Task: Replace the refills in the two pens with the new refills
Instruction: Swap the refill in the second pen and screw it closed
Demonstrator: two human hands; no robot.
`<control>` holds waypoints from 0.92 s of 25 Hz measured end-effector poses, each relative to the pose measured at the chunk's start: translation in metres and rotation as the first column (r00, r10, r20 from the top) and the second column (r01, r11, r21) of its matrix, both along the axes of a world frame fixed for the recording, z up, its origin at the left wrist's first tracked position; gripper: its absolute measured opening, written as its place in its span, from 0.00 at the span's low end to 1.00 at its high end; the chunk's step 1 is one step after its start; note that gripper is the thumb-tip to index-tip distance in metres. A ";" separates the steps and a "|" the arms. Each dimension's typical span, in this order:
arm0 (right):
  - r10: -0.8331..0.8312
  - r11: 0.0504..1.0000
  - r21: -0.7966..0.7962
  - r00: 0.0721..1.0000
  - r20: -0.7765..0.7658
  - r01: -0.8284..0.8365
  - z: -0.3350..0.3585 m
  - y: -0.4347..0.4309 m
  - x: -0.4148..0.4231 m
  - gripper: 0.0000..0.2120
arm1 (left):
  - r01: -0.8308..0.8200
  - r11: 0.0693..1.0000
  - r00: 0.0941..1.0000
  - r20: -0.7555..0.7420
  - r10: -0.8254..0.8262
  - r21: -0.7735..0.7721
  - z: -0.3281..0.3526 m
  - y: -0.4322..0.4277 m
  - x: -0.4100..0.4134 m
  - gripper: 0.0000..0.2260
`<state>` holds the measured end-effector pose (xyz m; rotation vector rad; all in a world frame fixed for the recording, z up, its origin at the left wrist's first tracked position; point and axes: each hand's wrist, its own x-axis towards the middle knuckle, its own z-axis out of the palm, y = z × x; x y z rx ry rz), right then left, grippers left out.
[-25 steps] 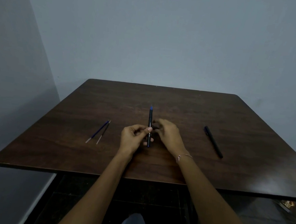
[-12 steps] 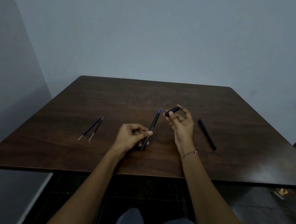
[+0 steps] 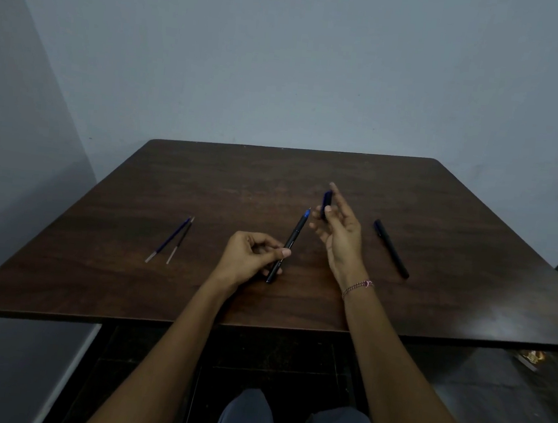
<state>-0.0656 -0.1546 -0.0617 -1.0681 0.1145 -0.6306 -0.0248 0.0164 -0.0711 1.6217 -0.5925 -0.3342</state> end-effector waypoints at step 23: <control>-0.117 0.992 -0.048 0.993 -0.011 0.116 0.002 0.001 -0.003 0.13 | 0.003 1.000 1.000 0.009 -0.003 0.017 0.003 0.001 -0.003 0.02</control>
